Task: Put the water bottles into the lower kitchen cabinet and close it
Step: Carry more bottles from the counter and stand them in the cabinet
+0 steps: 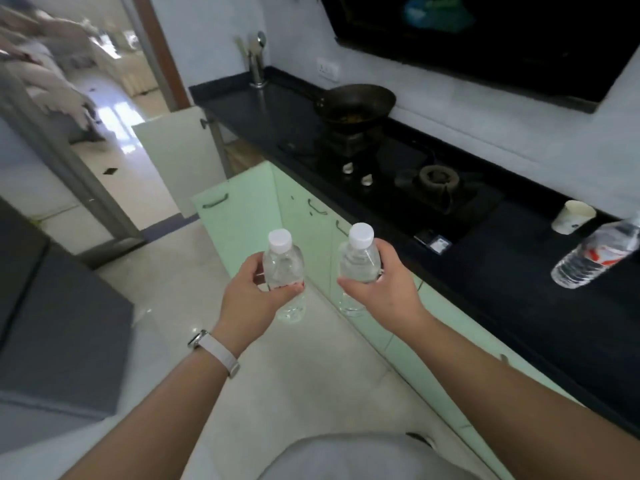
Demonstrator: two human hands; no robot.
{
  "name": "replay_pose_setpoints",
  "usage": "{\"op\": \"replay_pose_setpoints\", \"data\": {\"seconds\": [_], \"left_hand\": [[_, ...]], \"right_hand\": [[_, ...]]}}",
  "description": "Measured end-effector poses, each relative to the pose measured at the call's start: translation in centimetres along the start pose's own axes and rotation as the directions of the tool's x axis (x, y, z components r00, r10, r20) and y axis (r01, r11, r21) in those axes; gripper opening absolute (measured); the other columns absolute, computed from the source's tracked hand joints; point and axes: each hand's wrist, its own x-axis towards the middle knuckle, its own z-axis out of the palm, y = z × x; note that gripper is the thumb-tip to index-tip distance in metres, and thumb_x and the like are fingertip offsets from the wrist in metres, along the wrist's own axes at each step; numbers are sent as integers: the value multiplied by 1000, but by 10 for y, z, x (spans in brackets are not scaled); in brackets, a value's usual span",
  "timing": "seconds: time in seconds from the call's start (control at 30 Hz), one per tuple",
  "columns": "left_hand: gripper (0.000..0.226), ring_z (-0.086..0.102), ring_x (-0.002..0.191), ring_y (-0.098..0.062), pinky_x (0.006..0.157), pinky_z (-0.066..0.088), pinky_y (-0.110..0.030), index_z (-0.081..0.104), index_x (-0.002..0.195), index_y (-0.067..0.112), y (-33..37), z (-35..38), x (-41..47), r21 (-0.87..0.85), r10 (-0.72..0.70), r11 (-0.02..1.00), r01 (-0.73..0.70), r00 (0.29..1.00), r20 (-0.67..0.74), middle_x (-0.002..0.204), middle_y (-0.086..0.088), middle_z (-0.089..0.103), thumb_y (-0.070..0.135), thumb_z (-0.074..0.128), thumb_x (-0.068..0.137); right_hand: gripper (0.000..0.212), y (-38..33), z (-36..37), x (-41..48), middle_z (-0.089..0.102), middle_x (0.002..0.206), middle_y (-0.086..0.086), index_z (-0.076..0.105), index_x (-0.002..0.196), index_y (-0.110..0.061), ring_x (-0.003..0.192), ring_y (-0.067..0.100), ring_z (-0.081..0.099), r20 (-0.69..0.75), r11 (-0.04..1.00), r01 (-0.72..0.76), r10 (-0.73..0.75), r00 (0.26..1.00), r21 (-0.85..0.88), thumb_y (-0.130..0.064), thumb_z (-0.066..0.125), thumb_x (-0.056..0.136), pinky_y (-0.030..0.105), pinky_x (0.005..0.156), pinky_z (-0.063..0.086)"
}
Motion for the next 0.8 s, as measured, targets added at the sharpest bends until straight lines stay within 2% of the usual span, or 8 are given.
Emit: {"op": "replay_pose_setpoints", "data": {"seconds": [0.1,0.2,0.27,0.33,0.47,0.57,0.67,0.8], "left_hand": [[55,63,91,10,77,47,-15,59,105,45,-12,-36,1,-31,-24,999,22,997,-75,105,21,69,24,93,67],[55,63,88,10,75,47,-15,59,103,46,-27,-62,5,-55,-61,997,54,986,-154,103,21,70,23,94,67],[56,63,88,11,77,48,-17,59,105,45,-37,-76,9,-64,-93,995,82,977,-192,103,21,70,24,94,67],[57,64,92,8,80,51,-20,60,108,43,-46,-89,15,-64,-117,992,105,966,-229,104,21,70,26,94,66],[56,64,93,9,82,51,-22,60,107,46,-60,-113,39,-56,-162,987,152,934,-317,98,32,69,25,94,67],[57,66,98,-1,87,53,-28,64,115,37,-67,-126,68,-59,-186,982,177,902,-390,104,22,72,25,94,67],[57,66,101,-5,85,53,-26,63,117,32,-67,-135,102,-64,-216,976,209,880,-423,108,18,70,21,92,69],[59,69,100,-9,85,55,-28,65,120,29,-67,-154,151,-65,-251,966,250,848,-468,108,12,73,26,93,68]], "right_hand": [[57,-16,32,6,63,95,-26,47,108,-48,88,-9,59,70,999,36,-35,997,-15,-28,85,70,20,77,47],[54,-25,62,18,62,96,-27,48,105,-51,87,-4,62,158,998,49,-43,986,-35,-31,84,70,26,80,51],[54,-32,81,29,64,97,-23,48,106,-49,87,-3,62,218,997,59,-48,975,-44,-31,85,70,29,81,53],[54,-39,101,42,64,98,-22,47,105,-48,86,-6,61,269,996,74,-59,961,-43,-31,85,72,27,80,51],[49,-47,143,79,63,97,-22,46,96,-49,85,-5,61,346,994,97,-72,935,-55,-33,85,71,28,79,51],[50,-50,174,116,65,99,-18,51,104,-41,87,1,62,396,994,109,-88,914,-30,-30,86,70,34,82,52],[60,-54,199,155,66,101,-17,52,118,-33,90,1,63,439,995,98,-87,894,-3,-30,87,70,35,86,53],[61,-66,224,208,65,101,-20,51,117,-37,91,-4,61,487,995,94,-90,869,15,-31,87,69,28,84,51]]}}
